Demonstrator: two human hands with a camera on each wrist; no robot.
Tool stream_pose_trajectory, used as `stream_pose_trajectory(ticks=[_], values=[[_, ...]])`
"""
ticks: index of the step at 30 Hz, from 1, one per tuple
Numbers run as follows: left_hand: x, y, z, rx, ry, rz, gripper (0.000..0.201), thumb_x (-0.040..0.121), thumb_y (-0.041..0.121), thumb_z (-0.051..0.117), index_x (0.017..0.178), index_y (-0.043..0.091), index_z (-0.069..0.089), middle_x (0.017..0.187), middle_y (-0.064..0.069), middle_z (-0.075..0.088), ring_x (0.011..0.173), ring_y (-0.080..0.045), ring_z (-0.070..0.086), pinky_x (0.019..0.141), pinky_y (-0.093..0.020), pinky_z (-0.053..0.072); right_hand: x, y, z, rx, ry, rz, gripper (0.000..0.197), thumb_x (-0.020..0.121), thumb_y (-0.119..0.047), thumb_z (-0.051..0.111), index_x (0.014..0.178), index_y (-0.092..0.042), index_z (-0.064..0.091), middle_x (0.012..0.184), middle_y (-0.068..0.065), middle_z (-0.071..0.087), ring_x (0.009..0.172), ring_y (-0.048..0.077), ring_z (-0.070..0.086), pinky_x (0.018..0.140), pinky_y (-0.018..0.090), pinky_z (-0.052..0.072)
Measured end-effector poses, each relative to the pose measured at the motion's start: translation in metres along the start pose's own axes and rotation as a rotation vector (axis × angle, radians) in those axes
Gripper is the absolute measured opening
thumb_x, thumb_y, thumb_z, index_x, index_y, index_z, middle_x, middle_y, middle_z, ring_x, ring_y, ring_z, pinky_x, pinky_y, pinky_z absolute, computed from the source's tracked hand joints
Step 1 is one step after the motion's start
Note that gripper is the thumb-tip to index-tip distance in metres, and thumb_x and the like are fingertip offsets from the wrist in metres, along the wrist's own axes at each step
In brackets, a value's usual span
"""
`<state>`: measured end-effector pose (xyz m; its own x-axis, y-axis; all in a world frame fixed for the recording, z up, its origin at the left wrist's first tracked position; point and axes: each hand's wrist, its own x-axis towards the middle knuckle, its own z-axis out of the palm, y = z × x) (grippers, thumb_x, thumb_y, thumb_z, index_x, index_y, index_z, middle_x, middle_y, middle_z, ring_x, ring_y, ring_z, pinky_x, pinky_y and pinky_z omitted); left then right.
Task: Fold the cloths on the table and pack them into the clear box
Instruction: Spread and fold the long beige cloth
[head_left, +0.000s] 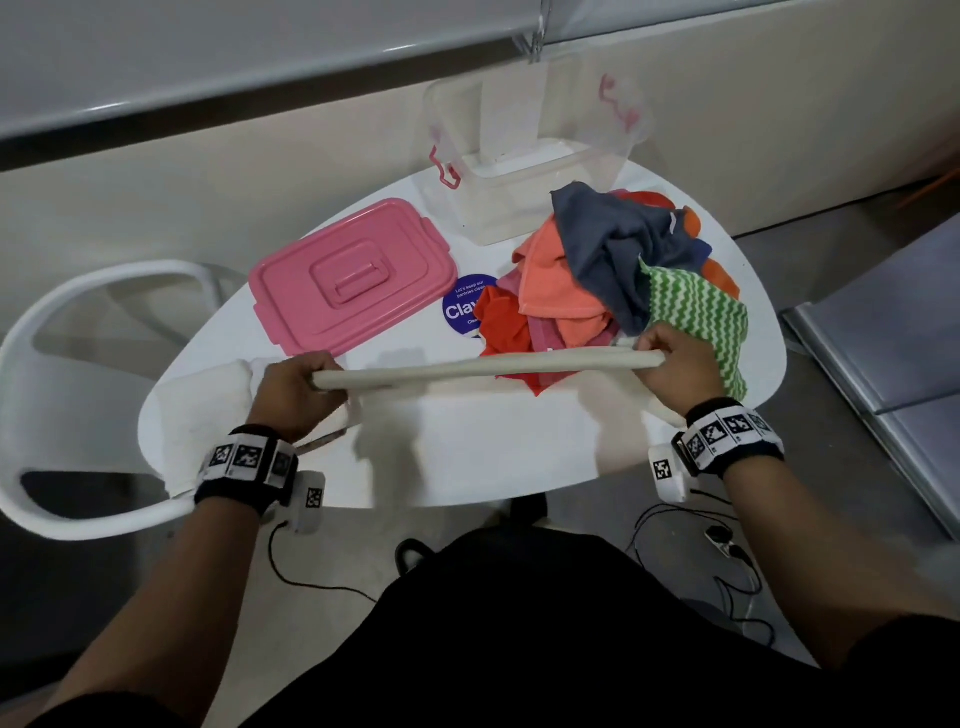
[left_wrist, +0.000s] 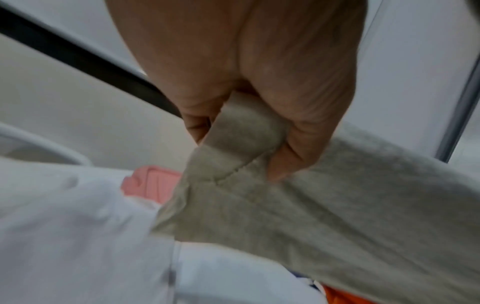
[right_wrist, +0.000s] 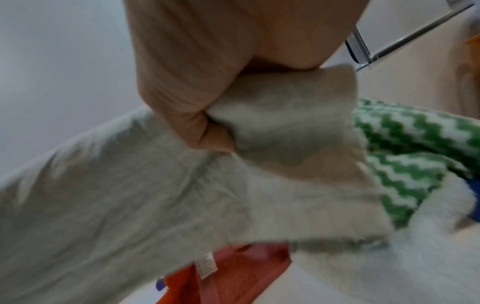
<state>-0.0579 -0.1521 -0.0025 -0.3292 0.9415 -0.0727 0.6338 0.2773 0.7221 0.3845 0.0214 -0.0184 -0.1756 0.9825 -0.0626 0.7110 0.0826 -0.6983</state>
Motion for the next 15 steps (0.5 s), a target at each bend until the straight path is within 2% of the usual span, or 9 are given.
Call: stream_pose_trajectory(ticks=[2,4,5,7,9,11,13,15], values=[[-0.006,0.0,-0.004,0.042,0.127,0.107,0.015,0.072,-0.002,0.074,0.07,0.01,0.067,0.072,-0.007,0.066,0.071,-0.006,0.055,0.068,-0.017,0.042,-0.012,-0.002,-0.001,-0.041,0.115,-0.216,0.021,0.073,-0.003,0.065,0.069,-0.02,0.055,0.085,0.001,0.069,0.082,0.022,0.059,0.074,0.033,0.044],[-0.015,-0.013,-0.001,0.17,0.165,0.212,0.006,0.07,0.009,0.072,0.07,0.015,0.069,0.076,0.0,0.067,0.076,-0.016,0.054,0.07,-0.028,0.042,-0.029,0.01,0.007,-0.13,0.138,-0.427,0.018,0.062,0.002,0.058,0.07,-0.015,0.056,0.09,0.003,0.067,0.086,0.025,0.056,0.076,0.037,0.041],[-0.022,-0.023,0.003,0.242,0.137,0.237,0.005,0.066,0.014,0.069,0.07,0.018,0.069,0.077,0.003,0.067,0.076,-0.021,0.053,0.068,-0.032,0.042,-0.039,0.022,0.015,-0.163,0.108,-0.442,0.023,0.056,0.002,0.056,0.072,-0.015,0.056,0.095,0.003,0.067,0.089,0.027,0.057,0.078,0.04,0.042],[-0.043,-0.045,0.022,0.362,0.035,0.212,0.016,0.06,0.016,0.064,0.071,0.025,0.071,0.081,0.005,0.067,0.078,-0.028,0.053,0.065,-0.036,0.043,-0.062,0.055,0.037,-0.26,-0.018,-0.32,0.035,0.05,-0.003,0.055,0.079,-0.023,0.057,0.11,0.004,0.066,0.101,0.034,0.059,0.083,0.047,0.045],[-0.071,-0.063,0.044,0.433,-0.096,0.098,0.028,0.058,0.022,0.061,0.081,0.031,0.073,0.095,0.004,0.068,0.089,-0.032,0.055,0.072,-0.04,0.044,-0.089,0.085,0.059,-0.395,-0.173,-0.192,0.041,0.052,-0.012,0.055,0.09,-0.025,0.064,0.128,0.009,0.061,0.118,0.039,0.055,0.088,0.054,0.048],[-0.096,-0.073,0.063,0.459,-0.198,-0.078,0.039,0.059,0.031,0.06,0.095,0.033,0.073,0.114,0.003,0.064,0.105,-0.033,0.053,0.083,-0.045,0.044,-0.109,0.097,0.074,-0.412,-0.256,-0.125,0.05,0.055,-0.016,0.057,0.103,-0.021,0.068,0.141,0.013,0.053,0.131,0.04,0.047,0.097,0.058,0.045],[-0.112,-0.075,0.073,0.403,-0.194,-0.266,0.038,0.068,0.04,0.062,0.103,0.028,0.072,0.118,0.001,0.061,0.111,-0.032,0.051,0.089,-0.045,0.042,-0.117,0.09,0.077,-0.373,-0.211,-0.083,0.05,0.059,-0.021,0.057,0.107,-0.018,0.067,0.146,0.014,0.048,0.137,0.038,0.041,0.106,0.054,0.04],[-0.116,-0.069,0.076,0.262,-0.083,-0.464,0.039,0.079,0.047,0.067,0.107,0.02,0.068,0.116,-0.007,0.059,0.11,-0.033,0.054,0.091,-0.042,0.043,-0.118,0.078,0.08,-0.35,-0.109,-0.072,0.046,0.067,-0.027,0.049,0.109,-0.017,0.066,0.147,0.015,0.047,0.139,0.036,0.039,0.109,0.05,0.035]])
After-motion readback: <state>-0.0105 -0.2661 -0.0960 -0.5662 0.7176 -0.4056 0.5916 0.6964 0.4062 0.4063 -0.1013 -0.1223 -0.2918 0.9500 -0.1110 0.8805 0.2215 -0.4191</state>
